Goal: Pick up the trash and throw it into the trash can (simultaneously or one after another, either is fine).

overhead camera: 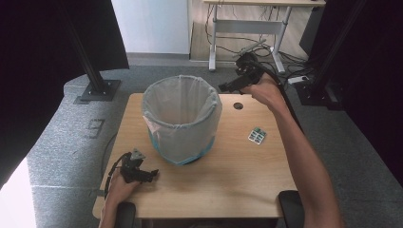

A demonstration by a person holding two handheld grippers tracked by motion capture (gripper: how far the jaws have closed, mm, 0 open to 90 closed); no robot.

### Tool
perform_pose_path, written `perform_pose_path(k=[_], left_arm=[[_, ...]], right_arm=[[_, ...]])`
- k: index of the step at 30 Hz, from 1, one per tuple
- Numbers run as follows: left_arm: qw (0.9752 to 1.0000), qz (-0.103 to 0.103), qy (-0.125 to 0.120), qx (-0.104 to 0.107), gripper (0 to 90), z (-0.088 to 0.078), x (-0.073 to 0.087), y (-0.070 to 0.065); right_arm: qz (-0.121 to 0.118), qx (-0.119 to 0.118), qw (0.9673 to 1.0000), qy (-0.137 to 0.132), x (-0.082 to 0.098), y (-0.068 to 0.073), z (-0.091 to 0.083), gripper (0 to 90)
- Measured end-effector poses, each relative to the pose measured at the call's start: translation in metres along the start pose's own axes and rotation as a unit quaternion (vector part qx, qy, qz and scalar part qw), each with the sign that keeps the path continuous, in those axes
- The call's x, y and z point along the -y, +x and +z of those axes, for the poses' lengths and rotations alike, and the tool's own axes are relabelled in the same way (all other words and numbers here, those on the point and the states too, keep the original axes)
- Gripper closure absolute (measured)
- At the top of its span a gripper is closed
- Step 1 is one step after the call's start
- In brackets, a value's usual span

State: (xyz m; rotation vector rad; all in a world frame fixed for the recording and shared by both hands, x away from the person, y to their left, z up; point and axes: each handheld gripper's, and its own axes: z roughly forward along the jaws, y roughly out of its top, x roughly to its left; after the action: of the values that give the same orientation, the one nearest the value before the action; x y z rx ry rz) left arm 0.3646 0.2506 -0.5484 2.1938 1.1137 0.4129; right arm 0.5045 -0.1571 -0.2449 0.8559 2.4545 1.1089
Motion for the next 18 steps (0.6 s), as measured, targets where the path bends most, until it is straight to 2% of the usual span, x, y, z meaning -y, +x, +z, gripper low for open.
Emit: perform_pose_path(k=[4, 8, 11, 13, 18], left_arm=[[1.0, 0.0, 0.0, 0.0, 0.0, 0.0, 0.0, 0.0], [1.0, 0.0, 0.0, 0.0, 0.0, 0.0, 0.0, 0.0], [1.0, 0.0, 0.0, 0.0, 0.0, 0.0, 0.0, 0.0], [1.0, -0.001, 0.0, -0.001, 0.0, 0.0, 0.0, 0.0], [1.0, -0.001, 0.0, -0.001, 0.0, 0.0, 0.0, 0.0]], right_arm=[[0.009, 0.007, 0.9999, -0.002, 0.011, -0.009, -0.004, 0.0], [0.008, 0.019, 0.9997, 0.014, 0.019, -0.016, -0.007, 0.0], [0.021, 0.02, 0.9996, -0.004, 0.027, -0.021, -0.01, 0.0], [0.018, 0.028, 0.9995, 0.0, 0.031, -0.024, -0.011, 0.0], [0.035, 0.032, 0.9989, -0.004, 0.045, -0.033, -0.013, 0.0]])
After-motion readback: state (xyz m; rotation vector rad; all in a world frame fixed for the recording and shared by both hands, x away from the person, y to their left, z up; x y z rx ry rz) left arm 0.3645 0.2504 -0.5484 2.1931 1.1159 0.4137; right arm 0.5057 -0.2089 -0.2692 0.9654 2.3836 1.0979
